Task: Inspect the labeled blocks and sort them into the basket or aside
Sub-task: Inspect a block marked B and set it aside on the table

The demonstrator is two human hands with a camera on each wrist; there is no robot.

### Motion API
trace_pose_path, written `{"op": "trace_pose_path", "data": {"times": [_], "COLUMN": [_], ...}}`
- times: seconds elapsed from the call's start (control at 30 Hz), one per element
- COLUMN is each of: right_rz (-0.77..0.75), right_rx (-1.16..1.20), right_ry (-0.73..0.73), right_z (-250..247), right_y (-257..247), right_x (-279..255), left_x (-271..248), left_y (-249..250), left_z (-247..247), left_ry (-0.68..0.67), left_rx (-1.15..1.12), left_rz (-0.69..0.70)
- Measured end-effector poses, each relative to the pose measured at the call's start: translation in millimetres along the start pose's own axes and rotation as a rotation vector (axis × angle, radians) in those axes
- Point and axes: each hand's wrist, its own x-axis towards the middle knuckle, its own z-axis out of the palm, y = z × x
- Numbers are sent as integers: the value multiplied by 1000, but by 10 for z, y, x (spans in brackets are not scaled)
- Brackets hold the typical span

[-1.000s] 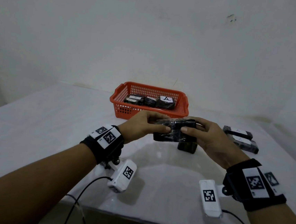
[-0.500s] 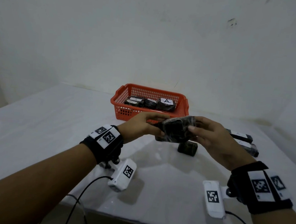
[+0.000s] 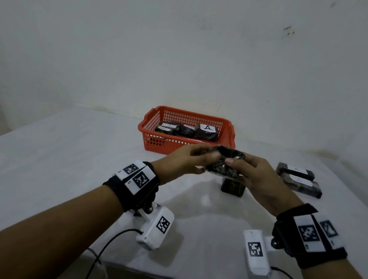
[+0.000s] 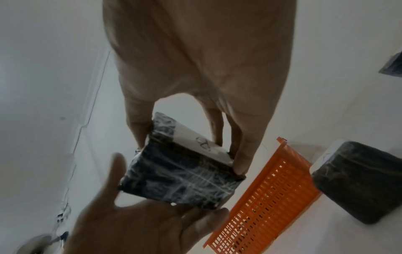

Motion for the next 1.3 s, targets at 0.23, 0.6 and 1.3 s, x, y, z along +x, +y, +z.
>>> {"op": "trace_pose_path", "data": {"times": [0.23, 0.6, 1.3], "right_rz": [55, 22, 185], "right_rx": [21, -18, 49], "right_ry": [-88, -66, 86], "right_z": [10, -19, 50], "right_y": [-51, -1, -113], "right_x": [-62, -43, -119], "left_x": [23, 2, -22], "left_y": [15, 92, 78], "left_z": [50, 41, 3], "left_ry": [91, 4, -37], "left_rx": [50, -50, 105], "left_rz": [7, -48, 45]}}
